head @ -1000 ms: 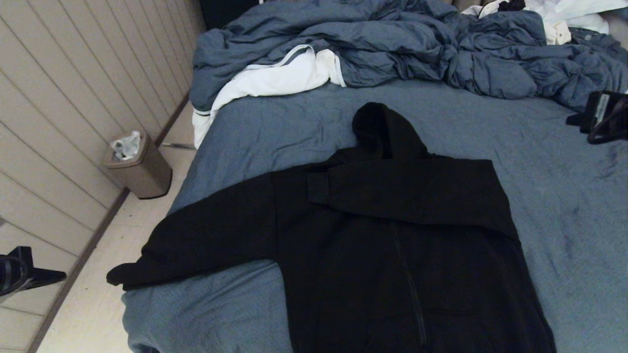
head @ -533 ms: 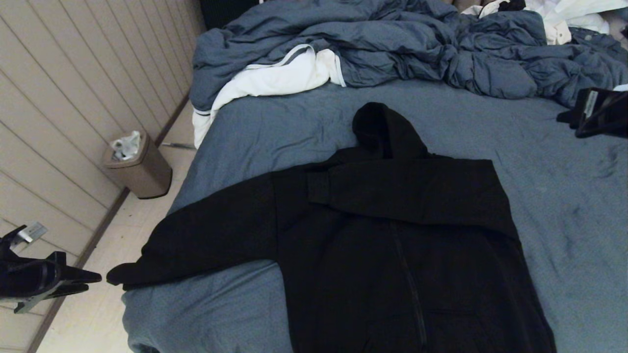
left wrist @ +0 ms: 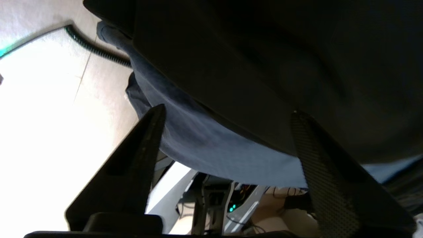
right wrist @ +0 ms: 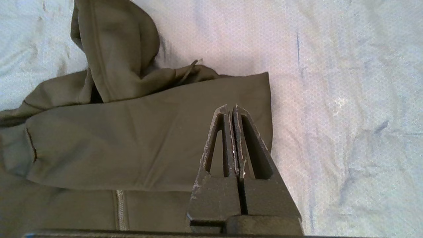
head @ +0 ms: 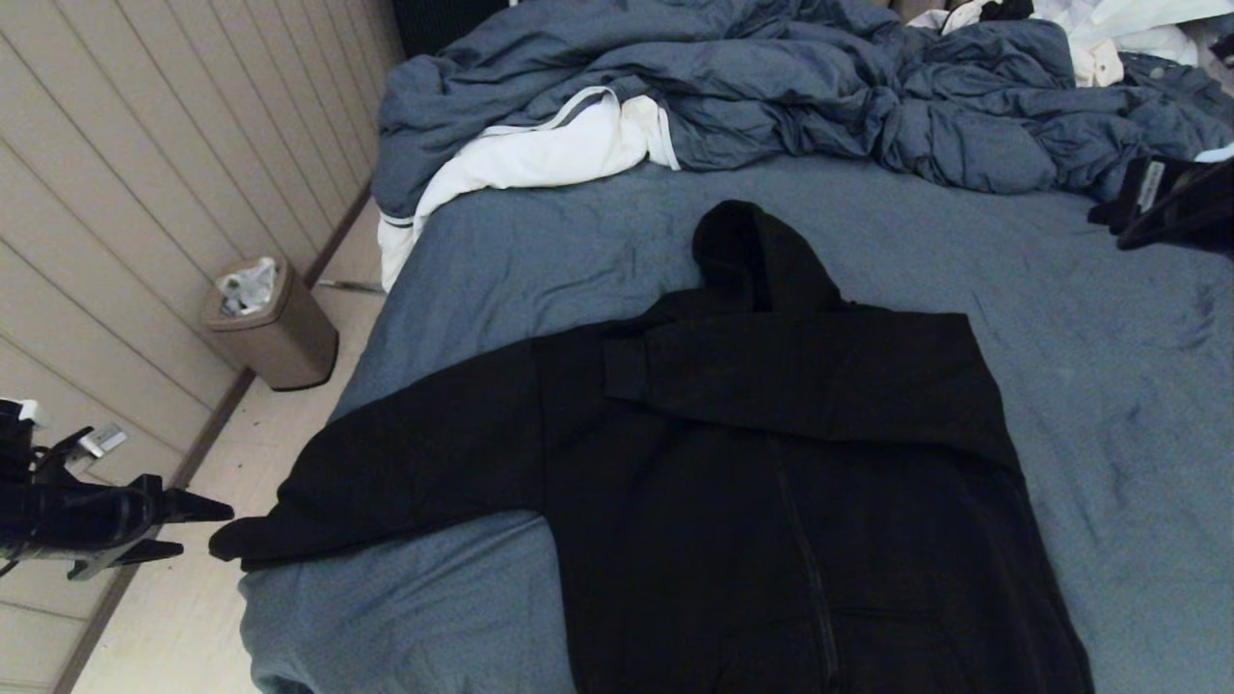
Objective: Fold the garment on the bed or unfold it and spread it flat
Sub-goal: Fold the black sweatshirt
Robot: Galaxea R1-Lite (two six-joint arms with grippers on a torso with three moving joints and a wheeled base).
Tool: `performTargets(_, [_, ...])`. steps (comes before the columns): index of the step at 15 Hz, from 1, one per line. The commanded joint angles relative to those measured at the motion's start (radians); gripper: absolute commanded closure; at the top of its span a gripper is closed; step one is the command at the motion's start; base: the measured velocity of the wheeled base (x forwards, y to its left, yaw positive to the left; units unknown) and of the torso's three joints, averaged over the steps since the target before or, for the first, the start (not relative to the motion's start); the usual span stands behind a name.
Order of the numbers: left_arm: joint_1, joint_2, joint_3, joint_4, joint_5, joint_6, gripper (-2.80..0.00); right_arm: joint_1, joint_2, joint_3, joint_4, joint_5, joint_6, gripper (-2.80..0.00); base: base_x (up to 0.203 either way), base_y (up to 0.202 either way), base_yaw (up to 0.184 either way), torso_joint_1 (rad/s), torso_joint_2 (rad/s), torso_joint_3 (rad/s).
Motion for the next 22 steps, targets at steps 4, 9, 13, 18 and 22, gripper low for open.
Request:
performTargets(4, [-0.041, 0.107, -0.001, -0.012, 0.030, -0.001, -2.80, 0.003, 0.035, -0.034, 0.003, 0.001, 0.002, 0.00, 0.000, 0.000, 0.000, 0.000, 0.00, 0.000])
performTargets(9, [-0.109, 0.107, 0.011, -0.029, 0.034, -0.019, -2.80, -0.007, 0.044, -0.036, 0.001, 0.001, 0.011, 0.00, 0.000, 0.000, 0.000, 0.000, 0.00, 0.000])
performTargets(13, [-0.160, 0.108, 0.014, -0.040, 0.036, -0.047, -2.80, -0.005, 0.044, -0.043, 0.001, 0.002, 0.013, 0.00, 0.000, 0.000, 0.000, 0.000, 0.00, 0.000])
performTargets(18, [-0.167, 0.118, 0.003, -0.081, 0.039, -0.075, 0.00, -0.008, 0.044, -0.044, 0.001, 0.001, 0.014, 0.00, 0.000, 0.000, 0.000, 0.000, 0.00, 0.000])
performTargets(22, [-0.165, 0.112, -0.001, -0.103, 0.040, -0.097, 0.00, -0.005, 0.039, -0.044, 0.003, 0.001, 0.014, 0.00, 0.000, 0.000, 0.000, 0.000, 0.00, 0.000])
